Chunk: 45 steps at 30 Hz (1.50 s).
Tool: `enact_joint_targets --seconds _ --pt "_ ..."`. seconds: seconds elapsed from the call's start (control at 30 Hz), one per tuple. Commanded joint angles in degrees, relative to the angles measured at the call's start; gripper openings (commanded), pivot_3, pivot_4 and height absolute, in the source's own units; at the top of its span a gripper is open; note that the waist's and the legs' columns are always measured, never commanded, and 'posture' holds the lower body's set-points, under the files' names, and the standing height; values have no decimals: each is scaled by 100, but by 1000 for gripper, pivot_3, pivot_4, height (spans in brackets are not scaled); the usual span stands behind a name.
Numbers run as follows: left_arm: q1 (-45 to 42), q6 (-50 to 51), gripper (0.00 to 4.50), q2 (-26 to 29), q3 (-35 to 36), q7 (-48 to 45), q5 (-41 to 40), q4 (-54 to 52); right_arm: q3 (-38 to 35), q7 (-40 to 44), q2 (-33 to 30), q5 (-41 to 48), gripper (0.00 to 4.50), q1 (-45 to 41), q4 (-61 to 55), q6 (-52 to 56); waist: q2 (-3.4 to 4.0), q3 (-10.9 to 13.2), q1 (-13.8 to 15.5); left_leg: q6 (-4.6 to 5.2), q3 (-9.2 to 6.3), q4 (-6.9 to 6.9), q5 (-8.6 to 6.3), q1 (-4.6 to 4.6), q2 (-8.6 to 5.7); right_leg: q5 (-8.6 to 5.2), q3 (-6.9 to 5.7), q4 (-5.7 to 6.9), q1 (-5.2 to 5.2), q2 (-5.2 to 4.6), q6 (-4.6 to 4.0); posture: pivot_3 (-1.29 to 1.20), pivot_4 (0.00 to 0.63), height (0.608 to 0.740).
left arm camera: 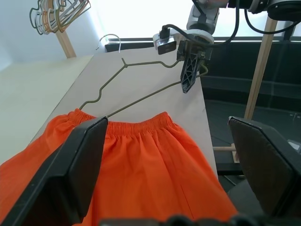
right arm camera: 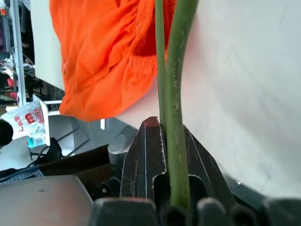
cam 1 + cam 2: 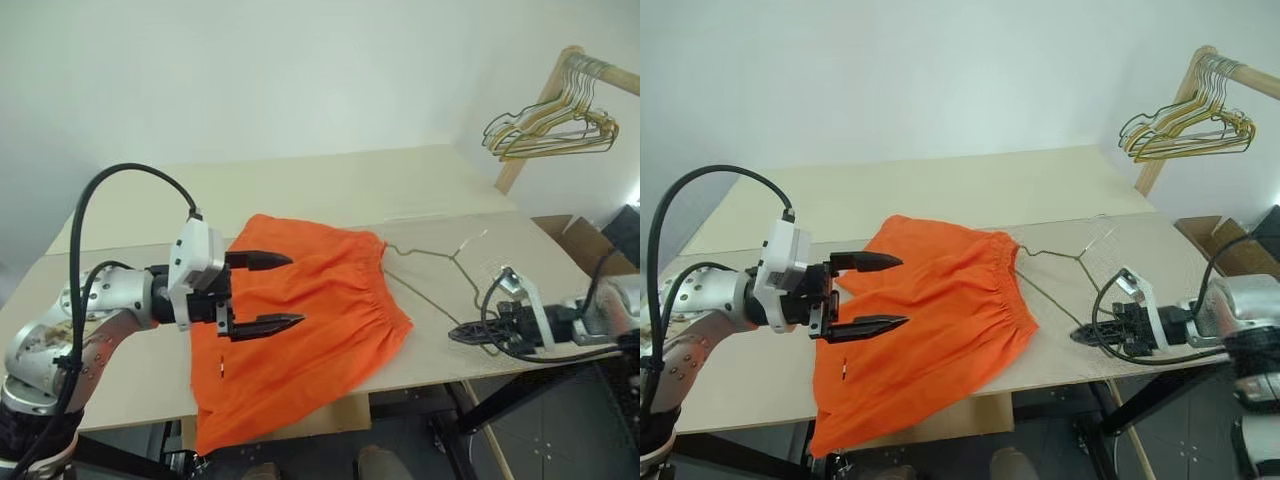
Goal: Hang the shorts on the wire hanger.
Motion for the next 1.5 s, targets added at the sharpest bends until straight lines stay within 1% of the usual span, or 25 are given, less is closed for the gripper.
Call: enact_joint_targets --seconds 0.03,0.17,0.3,0.43,0.53,0.63,0.77,0.83,0.93,1.07,1.27,1.37,1.43,1.47,1.5 --pt "-102 -96 4439 105 170 -22 -34 -49 274 225 37 52 0 47 -240 26 0 0 63 0 -2 0 0 -8 0 0 -2 -1 -8 -1 0 -134 0 740" --pt "-81 -130 4439 142 188 -48 -9 -28 472 444 103 65 0 -1 -278 -43 0 0 116 1 1 0 -1 -12 -7 0 0 -6 -8 -11 0 -132 0 740" --pt "-77 -154 4439 161 180 -50 -3 -37 171 28 665 -190 0 -455 619 -90 -1 0 84 1 2 0 -1 1 -2 3 2 -2 -1 -2 -3 -124 0 740" --pt "-64 -189 4439 169 179 -36 9 -42 44 -194 1002 -323 0 -687 994 -101 0 0 100 0 0 0 0 4 0 3 2 6 -3 2 -4 -119 0 740" --pt "-33 -202 4439 176 187 -18 -4 -79 -256 -442 1284 -404 0 -804 1391 -160 0 0 103 0 1 0 0 1 -4 3 3 2 -1 -3 -4 -116 0 740" --pt "-22 -203 4439 186 202 -16 -12 -81 -269 -282 1352 -388 0 -808 1419 -229 0 0 110 1 0 0 0 -3 -6 4 2 0 -4 -4 -4 -115 0 740" --pt "14 -231 4439 203 218 -26 10 -96 -160 173 1365 -245 0 -787 1378 -182 0 0 117 1 0 0 0 -3 -6 4 2 0 -4 -4 -4 -97 0 740" --pt "31 -230 4439 222 235 -29 7 -114 -232 28 1490 -376 0 -846 1655 -188 0 0 112 1 0 0 0 -1 -4 4 2 3 -4 -2 -4 -89 0 740" --pt "57 -231 4439 248 263 -42 -4 -133 -360 104 1587 -459 0 -990 2069 -378 0 0 107 0 0 0 0 3 -3 4 3 7 -3 1 -4 -83 0 740" --pt "123 -273 4439 281 286 -79 15 -158 -159 241 1679 -658 0 -1153 2284 -568 0 0 111 1 1 0 0 1 -5 4 3 5 -3 -1 -4 -80 0 740" --pt "157 -296 4439 288 283 -100 26 -169 -491 -1 1925 -960 0 -1484 2876 -1167 0 0 116 0 0 0 0 1 -6 4 3 5 -3 -2 -4 -83 0 740" --pt "129 -349 4439 293 246 -147 89 -128 -488 -19 1970 -1055 0 -1240 2375 -1583 0 0 119 0 0 0 0 -1 -6 4 3 4 -4 -3 -4 -81 0 740" --pt "66 -386 4439 283 229 -166 146 -59 -528 31 1892 -1008 0 -998 1875 -1695 0 0 123 0 0 0 0 -2 -6 4 2 4 -5 -3 -4 -84 0 740" --pt "20 -424 4439 268 214 -162 196 0 -558 -79 1835 -1044 0 -764 1398 -1889 0 0 127 0 -1 0 0 -2 -5 4 2 3 -5 -2 -4 -89 0 740" --pt "-47 -467 4439 244 185 -139 260 82 -549 -208 1722 -1140 0 -413 638 -2222 0 0 155 0 -2 0 0 -3 -5 4 1 4 -5 -3 -4 -96 0 740"
